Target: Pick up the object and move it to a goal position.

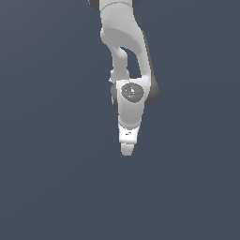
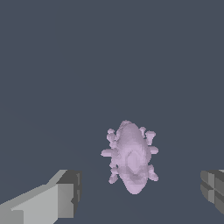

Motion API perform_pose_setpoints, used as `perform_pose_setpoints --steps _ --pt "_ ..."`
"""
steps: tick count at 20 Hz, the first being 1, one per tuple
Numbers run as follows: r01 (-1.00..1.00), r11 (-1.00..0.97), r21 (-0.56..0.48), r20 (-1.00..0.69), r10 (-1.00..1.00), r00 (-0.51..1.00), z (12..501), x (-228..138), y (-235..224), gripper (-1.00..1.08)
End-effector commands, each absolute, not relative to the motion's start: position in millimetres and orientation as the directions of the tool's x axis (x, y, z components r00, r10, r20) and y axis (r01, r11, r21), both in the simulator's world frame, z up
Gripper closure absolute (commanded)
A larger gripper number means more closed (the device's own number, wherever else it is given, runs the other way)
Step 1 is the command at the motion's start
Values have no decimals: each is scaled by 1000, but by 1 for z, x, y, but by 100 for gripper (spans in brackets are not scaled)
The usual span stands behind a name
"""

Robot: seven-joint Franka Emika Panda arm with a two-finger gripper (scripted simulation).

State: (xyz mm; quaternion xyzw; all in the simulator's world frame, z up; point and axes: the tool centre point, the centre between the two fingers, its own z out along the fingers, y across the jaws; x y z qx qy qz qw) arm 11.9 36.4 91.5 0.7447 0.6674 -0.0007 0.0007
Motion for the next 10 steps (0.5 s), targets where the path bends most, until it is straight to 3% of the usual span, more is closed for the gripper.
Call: perform_pose_setpoints --steps 1,10 --pt "997 -77 0 -1 997 77 90 12 38 -92" --pt "999 -55 0 0 999 55 87 12 38 -92"
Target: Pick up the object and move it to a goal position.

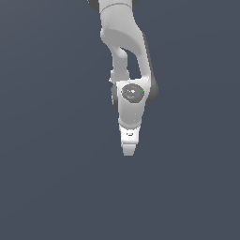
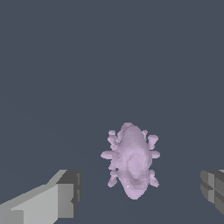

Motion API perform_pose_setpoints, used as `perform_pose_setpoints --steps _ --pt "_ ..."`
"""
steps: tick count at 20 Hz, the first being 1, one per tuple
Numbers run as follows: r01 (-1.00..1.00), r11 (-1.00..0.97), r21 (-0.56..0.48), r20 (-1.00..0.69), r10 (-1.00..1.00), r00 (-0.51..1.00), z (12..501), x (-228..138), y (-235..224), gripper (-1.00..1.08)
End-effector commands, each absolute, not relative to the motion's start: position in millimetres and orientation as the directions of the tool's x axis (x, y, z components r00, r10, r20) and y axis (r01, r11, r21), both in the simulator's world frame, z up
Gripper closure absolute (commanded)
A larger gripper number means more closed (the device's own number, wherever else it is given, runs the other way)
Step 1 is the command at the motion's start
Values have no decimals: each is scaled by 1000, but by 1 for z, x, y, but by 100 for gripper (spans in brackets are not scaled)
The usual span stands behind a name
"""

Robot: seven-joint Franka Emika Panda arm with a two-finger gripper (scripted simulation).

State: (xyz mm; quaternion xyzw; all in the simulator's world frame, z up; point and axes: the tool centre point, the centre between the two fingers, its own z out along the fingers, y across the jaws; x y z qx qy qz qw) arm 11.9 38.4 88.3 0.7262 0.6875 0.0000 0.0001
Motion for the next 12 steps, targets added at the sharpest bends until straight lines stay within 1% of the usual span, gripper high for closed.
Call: perform_pose_setpoints --steps 1,12 --pt "999 -55 0 0 999 55 85 12 38 -92" --pt "999 -50 0 0 999 50 41 11 39 -92"
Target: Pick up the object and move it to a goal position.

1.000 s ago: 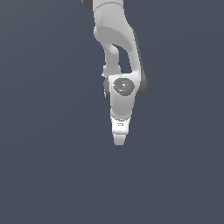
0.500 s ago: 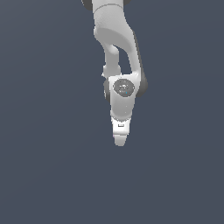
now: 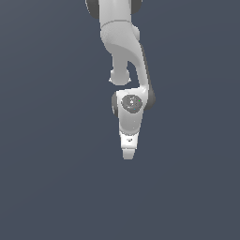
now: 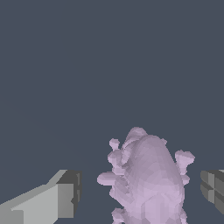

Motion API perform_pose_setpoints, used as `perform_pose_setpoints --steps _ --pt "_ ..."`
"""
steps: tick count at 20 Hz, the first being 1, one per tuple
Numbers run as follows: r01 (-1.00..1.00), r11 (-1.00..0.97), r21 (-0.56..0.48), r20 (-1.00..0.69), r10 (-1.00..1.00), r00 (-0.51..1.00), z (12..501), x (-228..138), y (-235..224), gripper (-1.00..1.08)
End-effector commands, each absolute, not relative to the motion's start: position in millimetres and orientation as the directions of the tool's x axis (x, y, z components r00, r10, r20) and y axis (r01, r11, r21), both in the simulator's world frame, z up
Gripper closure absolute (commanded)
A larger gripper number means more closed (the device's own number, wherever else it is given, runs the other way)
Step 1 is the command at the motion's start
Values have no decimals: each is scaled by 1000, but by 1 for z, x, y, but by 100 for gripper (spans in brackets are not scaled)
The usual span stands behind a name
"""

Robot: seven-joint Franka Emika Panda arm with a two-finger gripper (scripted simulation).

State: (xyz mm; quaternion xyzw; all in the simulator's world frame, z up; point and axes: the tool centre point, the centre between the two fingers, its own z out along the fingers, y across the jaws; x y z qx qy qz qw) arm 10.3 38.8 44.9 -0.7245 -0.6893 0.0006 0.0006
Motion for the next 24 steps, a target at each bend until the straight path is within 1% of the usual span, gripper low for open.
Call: perform_pose_setpoints --steps 1,3,4,17,24 --pt "999 -50 0 0 999 50 39 11 39 -92" --pt "999 -50 0 0 999 50 38 12 39 -92" --pt "999 -50 0 0 999 50 38 12 39 108" --pt "999 -49 1 0 999 49 42 12 38 108" --pt "999 -49 1 -1 999 49 69 11 36 108"
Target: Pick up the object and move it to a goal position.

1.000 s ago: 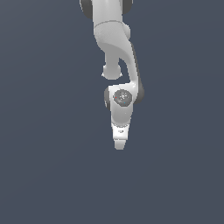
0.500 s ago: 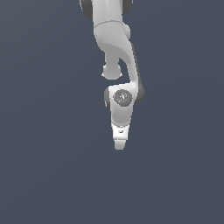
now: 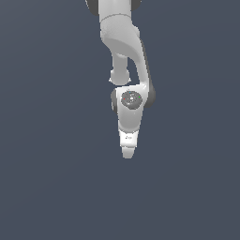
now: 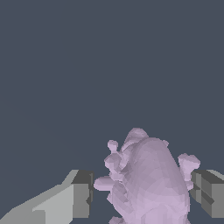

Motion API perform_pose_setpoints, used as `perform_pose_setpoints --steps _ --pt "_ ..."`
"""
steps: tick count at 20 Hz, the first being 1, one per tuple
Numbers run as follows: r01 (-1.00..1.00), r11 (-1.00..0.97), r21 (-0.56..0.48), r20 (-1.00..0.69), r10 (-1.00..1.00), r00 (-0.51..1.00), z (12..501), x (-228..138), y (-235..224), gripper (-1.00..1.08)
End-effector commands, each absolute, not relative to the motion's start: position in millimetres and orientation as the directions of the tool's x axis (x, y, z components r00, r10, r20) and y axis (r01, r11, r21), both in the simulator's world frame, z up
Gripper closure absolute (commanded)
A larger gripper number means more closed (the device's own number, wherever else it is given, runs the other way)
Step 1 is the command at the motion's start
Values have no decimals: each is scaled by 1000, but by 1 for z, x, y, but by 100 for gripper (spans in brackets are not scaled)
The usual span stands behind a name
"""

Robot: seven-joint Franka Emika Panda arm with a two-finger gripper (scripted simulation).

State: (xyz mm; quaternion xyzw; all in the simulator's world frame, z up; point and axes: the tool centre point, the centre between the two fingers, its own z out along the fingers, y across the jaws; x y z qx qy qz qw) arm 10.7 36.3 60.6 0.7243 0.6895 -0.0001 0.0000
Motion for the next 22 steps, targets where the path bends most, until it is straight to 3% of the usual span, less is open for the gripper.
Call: perform_pose_setpoints --steps 1,22 --pt "999 -49 1 -1 999 49 75 10 35 108" --pt "999 -46 0 2 999 46 304 4 11 108"
